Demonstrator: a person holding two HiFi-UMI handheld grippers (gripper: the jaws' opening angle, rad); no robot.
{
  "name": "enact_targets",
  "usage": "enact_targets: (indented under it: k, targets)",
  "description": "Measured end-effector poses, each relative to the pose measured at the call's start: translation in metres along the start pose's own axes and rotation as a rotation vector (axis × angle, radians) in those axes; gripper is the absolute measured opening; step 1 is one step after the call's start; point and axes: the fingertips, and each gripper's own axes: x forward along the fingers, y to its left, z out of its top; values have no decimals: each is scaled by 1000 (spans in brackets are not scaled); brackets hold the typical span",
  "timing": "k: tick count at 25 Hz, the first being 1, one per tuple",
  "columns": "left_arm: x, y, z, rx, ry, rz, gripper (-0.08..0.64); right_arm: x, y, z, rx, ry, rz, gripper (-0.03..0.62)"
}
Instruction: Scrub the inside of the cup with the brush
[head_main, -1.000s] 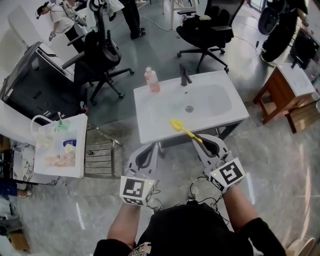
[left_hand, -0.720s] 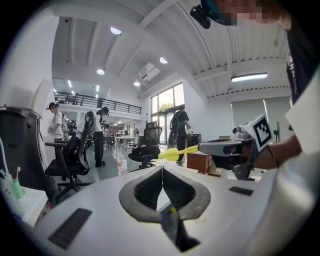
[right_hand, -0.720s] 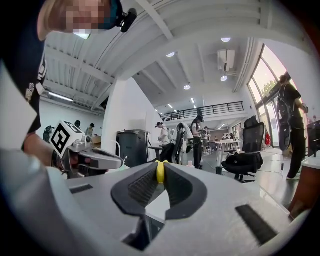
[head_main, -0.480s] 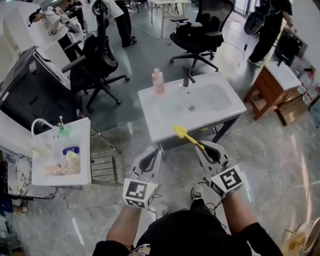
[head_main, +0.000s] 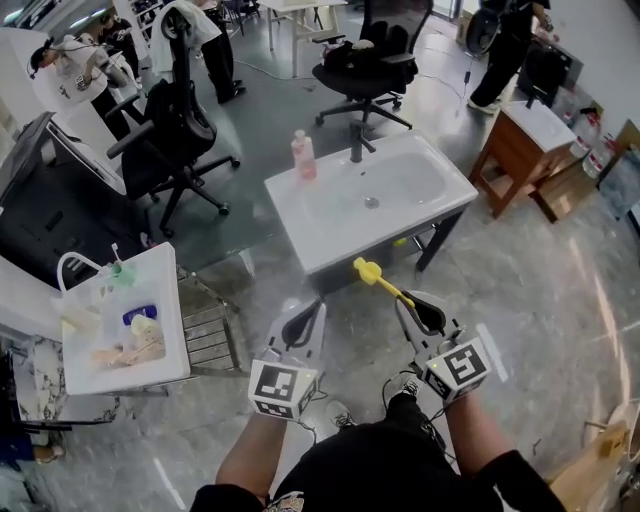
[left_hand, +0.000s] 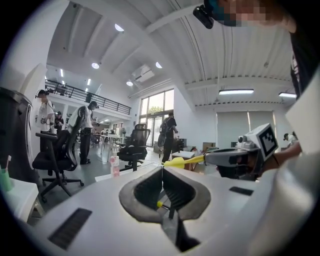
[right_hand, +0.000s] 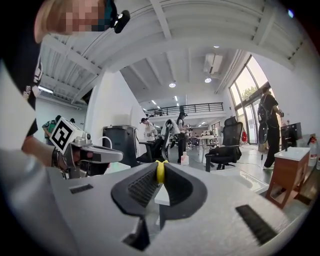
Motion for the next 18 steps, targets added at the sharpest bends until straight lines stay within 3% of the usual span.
enact_targets:
  k: [5, 18]
  targets:
    - [1, -5, 4, -10, -17, -10, 6, -11, -6, 6, -8, 12, -24, 38]
    - [13, -12, 6, -7, -9, 8, 6, -7, -21, 4, 4, 2, 5, 38]
